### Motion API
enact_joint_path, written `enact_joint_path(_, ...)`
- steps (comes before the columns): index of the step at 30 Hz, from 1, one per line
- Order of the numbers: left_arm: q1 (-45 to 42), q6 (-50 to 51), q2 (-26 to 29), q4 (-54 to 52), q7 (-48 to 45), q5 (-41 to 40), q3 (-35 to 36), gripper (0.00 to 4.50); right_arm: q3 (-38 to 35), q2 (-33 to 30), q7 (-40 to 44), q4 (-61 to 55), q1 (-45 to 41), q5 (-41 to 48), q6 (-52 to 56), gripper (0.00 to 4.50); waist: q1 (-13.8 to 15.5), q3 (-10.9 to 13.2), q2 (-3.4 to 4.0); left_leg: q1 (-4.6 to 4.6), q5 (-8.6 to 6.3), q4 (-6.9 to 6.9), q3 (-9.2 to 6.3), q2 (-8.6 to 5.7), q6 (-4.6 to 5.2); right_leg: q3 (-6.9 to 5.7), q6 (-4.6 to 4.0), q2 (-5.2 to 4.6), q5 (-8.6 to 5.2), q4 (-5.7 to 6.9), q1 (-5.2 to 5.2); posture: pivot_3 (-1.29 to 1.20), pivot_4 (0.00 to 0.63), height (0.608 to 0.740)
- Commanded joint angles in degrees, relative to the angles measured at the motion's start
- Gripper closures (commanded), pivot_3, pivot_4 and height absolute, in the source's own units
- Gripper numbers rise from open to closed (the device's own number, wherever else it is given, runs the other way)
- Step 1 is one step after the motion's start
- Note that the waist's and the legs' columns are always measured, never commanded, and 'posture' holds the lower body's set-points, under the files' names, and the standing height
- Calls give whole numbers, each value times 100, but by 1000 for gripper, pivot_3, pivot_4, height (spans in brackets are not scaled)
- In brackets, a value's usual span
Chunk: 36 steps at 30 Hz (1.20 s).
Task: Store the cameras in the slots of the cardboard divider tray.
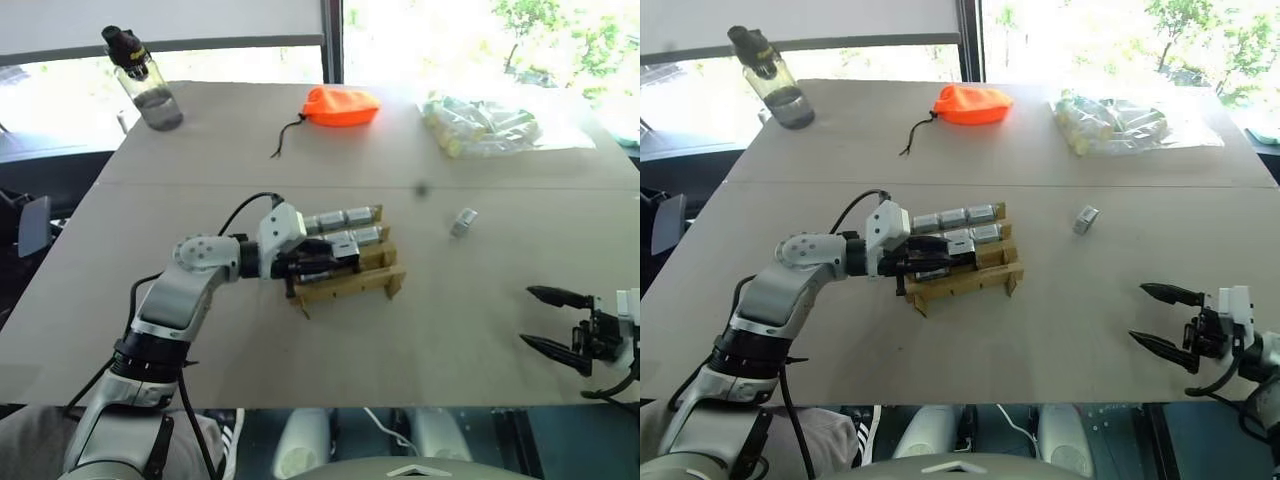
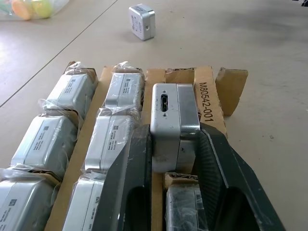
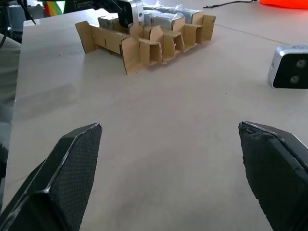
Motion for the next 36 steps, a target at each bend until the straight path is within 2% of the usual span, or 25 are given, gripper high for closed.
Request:
enact_joint_path(1,74,150,81,-189,-109,-45,-57,3805,-178,2,365,-53,-38,-33,-115,0,0,0,0,2,0,0,0,0,0,0,0,0,0,0,2,0,150,726)
enact_joint_path(12,248,88,21,-106,-22,152,-208,3805,-369,94,321,-59,-204,-227,-64,0,-1,-1,1,12,0,-5,6,1,0,5,0,0,0,1,4,0,150,726)
enact_joint_path(14,251,204,3,-149,-26,80,-195,2769,-365,91,317,-79,-239,-255,-40,0,-1,-1,1,12,0,-4,6,0,0,6,0,0,0,1,5,0,150,726)
enact_joint_path(16,286,321,30,-262,-79,-17,-181,2007,-363,96,295,-111,-269,-273,-11,0,-1,0,0,11,0,-4,7,0,0,7,0,0,0,1,4,0,150,726)
enact_joint_path(18,314,238,48,-316,40,91,-151,968,-352,102,249,-155,-306,-299,19,0,0,0,1,11,0,-4,5,1,0,8,0,-1,0,1,4,0,150,726)
enact_joint_path(19,329,258,83,-365,-5,48,-116,692,-347,109,224,-170,-323,-317,32,0,0,0,1,11,0,-4,5,0,0,9,0,-2,0,1,4,0,150,726)
enact_joint_path(20,344,250,117,-407,-65,-3,-82,218,-344,115,201,-177,-336,-337,39,0,0,0,0,11,0,-4,3,0,0,10,0,-1,0,1,5,0,150,726)
enact_joint_path(21,332,279,147,-461,-103,-115,29,90,-306,126,89,-214,-354,-395,95,0,0,0,1,10,0,-4,3,1,0,10,0,-1,0,1,4,0,150,726)
enact_joint_path(27,55,779,305,-925,15,-919,878,90,-260,747,-1770,-708,-724,-807,498,0,-19,4,-3,12,1,-4,3,8,-1,13,-1,0,0,5,3,0,150,726)
enact_joint_path(32,98,824,859,-1411,-50,-958,1250,90,-166,1638,-3813,-1939,-547,-1203,1093,0,-7,4,1,3,0,-9,-2,4,-5,7,-1,-5,-1,3,1,0,150,726)
enact_joint_path(36,121,839,1147,-1407,-16,-1000,1426,90,81,2618,-6230,-2912,-668,-2179,1915,0,-13,4,4,-7,1,-13,-3,3,-7,3,-1,-8,-1,2,-10,0,150,726)
